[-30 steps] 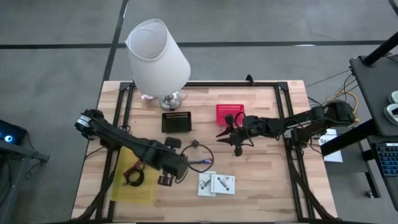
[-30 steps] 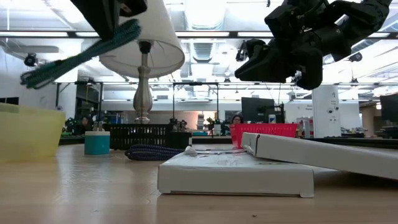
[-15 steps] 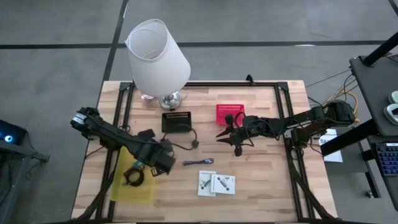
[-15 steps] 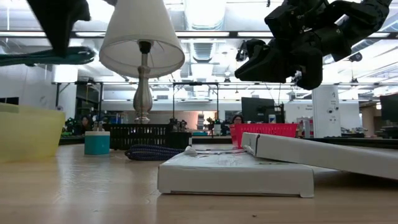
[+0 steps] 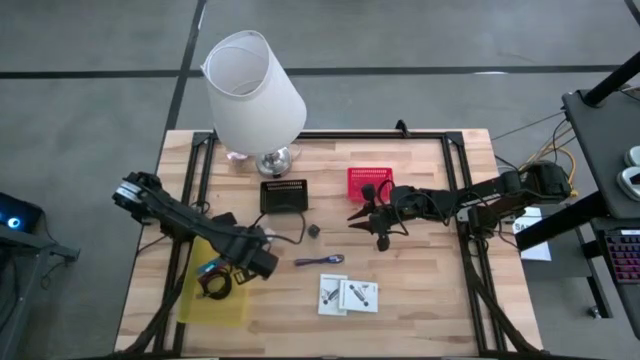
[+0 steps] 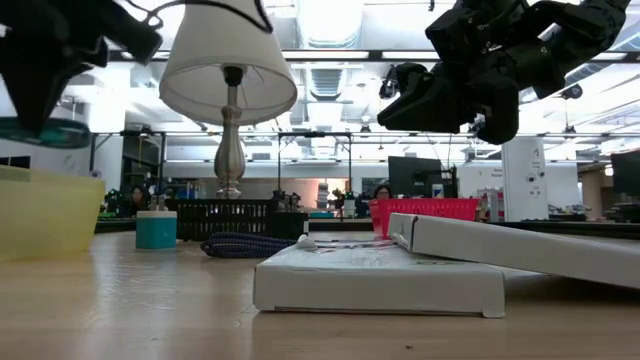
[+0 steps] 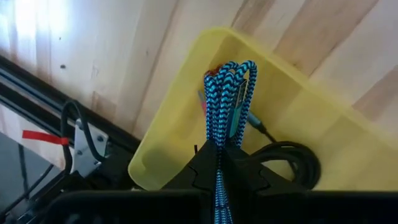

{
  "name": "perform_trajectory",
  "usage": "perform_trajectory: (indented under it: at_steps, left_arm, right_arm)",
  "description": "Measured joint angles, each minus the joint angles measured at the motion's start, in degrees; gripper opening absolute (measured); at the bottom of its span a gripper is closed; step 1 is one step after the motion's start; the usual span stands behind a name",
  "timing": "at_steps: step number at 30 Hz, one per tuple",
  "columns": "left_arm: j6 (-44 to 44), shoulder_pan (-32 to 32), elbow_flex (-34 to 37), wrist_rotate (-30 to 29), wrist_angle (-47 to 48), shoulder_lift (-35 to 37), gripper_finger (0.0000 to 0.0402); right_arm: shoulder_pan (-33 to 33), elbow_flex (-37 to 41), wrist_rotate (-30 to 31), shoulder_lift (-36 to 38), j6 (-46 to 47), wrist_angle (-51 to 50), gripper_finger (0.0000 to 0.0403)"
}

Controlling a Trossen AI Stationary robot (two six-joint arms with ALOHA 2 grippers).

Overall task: Pick and place items into bin
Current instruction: Put the blue charger cable into the yellow bin

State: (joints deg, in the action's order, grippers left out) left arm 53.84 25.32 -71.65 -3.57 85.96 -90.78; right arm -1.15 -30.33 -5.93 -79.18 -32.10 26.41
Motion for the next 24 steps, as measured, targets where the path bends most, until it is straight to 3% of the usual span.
perform_trajectory:
  at_steps: [13, 24]
  left_arm:
    - [-0.15, -0.02, 5.85, 0.1, -4.58, 0.0, 0.0004]
    - [-0.13, -0.06, 6.2, 0.13, -4.7, -0.02, 0.0004]
  right_arm:
    - [0.0, 0.0, 0.0, 0.0, -0.02, 0.0, 0.0068]
    - [0.0, 0.0, 0.0, 0.0, -0.02, 0.02, 0.0068]
